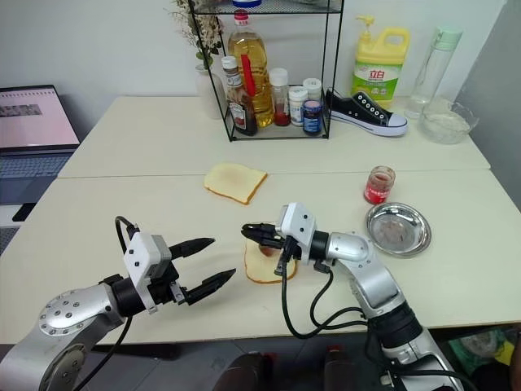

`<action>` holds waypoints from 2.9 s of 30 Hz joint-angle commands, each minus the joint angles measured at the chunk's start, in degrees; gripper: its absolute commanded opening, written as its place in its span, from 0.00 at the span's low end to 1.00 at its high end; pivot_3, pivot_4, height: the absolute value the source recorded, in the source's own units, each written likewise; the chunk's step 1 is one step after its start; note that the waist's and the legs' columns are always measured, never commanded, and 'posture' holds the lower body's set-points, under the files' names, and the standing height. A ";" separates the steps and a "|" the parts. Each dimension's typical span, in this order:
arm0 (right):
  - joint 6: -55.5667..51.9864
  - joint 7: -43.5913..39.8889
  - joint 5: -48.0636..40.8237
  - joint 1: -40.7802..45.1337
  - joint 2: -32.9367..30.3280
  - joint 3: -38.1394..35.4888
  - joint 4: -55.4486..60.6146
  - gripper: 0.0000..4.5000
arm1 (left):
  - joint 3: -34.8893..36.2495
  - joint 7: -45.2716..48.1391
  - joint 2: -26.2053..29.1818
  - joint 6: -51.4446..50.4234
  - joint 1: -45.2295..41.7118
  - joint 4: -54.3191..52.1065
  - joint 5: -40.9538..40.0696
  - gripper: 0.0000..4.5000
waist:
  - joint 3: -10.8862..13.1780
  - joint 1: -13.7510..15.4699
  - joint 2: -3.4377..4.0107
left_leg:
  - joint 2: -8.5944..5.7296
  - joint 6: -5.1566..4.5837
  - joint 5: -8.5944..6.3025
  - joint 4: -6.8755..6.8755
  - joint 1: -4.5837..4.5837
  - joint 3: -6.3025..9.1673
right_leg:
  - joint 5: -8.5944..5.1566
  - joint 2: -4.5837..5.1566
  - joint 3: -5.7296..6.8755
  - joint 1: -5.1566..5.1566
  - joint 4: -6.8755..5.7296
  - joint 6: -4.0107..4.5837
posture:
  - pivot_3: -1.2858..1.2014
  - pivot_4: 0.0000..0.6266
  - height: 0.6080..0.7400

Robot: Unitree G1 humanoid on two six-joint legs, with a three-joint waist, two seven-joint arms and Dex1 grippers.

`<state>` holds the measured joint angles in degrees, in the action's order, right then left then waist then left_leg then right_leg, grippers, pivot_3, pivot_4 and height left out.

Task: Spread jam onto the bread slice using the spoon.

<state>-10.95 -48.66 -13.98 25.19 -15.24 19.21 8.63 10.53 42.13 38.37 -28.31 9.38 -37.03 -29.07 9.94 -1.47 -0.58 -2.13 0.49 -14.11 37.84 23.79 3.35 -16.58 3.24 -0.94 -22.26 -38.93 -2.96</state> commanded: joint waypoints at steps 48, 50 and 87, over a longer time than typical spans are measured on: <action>-28.24 14.55 -21.38 11.12 9.52 -22.02 -24.99 0.01 | 1.28 1.44 2.38 0.21 0.69 -2.09 -1.15 0.92 | 0.00 -0.04 0.01 | -0.02 -0.01 -0.01 -0.03 -0.01 -0.07 | 0.00 -0.10 0.06 -0.02 -0.03 0.00 | 0.52 0.24 1.00; -27.57 14.14 -21.12 12.04 8.94 -22.46 -26.30 0.01 | 1.11 1.51 2.38 0.20 0.40 -1.93 -1.15 0.92 | 0.00 -0.04 0.01 | -0.02 -0.01 -0.01 -0.03 -0.01 -0.06 | 0.00 -0.09 0.06 -0.01 -0.03 0.00 | 0.52 0.24 1.00; -44.65 27.93 -33.71 11.22 6.21 -31.76 2.82 0.01 | 0.56 11.21 12.52 -7.57 -17.87 7.68 -7.42 0.92 | 0.05 0.00 0.07 | -0.07 -0.02 -0.01 -0.03 0.04 -0.06 | 0.00 -0.10 0.11 -0.03 -0.02 -0.01 | 0.52 0.24 1.00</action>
<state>-55.66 -21.90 -46.68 36.48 -7.85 -11.50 6.43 12.15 51.32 50.05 -35.13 -6.75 -29.27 -34.73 9.99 -1.47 -0.51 -2.22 0.47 -14.12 37.81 23.84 3.28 -16.59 3.15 -0.83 -22.30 -38.92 -2.97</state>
